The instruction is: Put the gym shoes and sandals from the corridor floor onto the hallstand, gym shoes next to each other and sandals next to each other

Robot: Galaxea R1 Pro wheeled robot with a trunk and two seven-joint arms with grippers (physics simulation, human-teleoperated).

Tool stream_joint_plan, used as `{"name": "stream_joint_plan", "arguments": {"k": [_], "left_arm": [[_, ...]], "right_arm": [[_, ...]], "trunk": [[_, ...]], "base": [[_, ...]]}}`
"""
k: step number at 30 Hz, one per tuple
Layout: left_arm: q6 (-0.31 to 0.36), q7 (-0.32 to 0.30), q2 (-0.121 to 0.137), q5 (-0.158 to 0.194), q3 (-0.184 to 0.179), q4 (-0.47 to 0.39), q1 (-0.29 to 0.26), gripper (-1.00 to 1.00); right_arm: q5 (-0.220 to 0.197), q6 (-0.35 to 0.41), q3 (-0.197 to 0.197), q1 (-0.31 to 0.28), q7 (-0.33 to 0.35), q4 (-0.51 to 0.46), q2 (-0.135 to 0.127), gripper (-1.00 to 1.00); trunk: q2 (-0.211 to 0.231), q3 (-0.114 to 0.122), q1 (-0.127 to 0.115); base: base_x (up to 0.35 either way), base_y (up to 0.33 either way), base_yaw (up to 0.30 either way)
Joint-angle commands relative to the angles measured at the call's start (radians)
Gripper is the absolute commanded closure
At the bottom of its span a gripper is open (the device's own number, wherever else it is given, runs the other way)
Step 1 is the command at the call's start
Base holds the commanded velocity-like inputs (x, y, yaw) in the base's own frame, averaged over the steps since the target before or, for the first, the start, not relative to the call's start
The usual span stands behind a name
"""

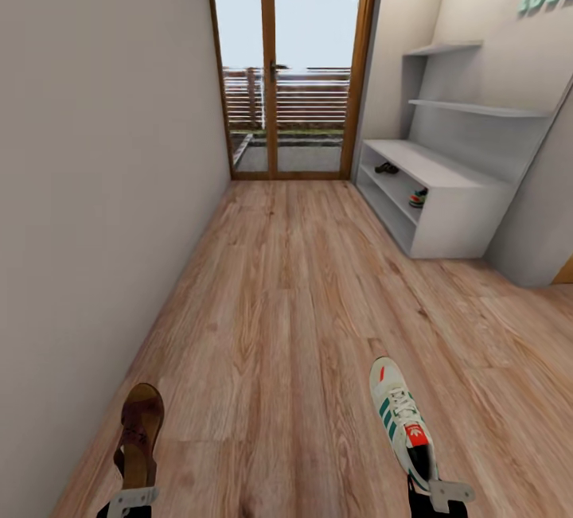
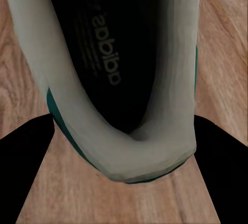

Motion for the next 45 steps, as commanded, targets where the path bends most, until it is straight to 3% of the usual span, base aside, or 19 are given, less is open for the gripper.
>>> {"name": "stream_joint_plan", "arguments": {"k": [1, 45], "left_arm": [[-0.002, -0.009, -0.001, -0.006, 0.008, 0.001, -0.001, 1.0], [-0.002, -0.009, 0.001, 0.001, 0.01, 0.0, -0.001, 1.0]], "right_arm": [[0.011, -0.002, -0.007, -0.001, -0.004, 0.001, 0.0, 1.0], [0.011, -0.002, -0.007, -0.001, -0.004, 0.001, 0.001, 1.0]], "trunk": [[0.0, -0.001, 0.0], [0.0, -0.001, 0.0]], "base": [[0.336, 0.0, 0.0], [0.336, 0.0, 0.0]]}}
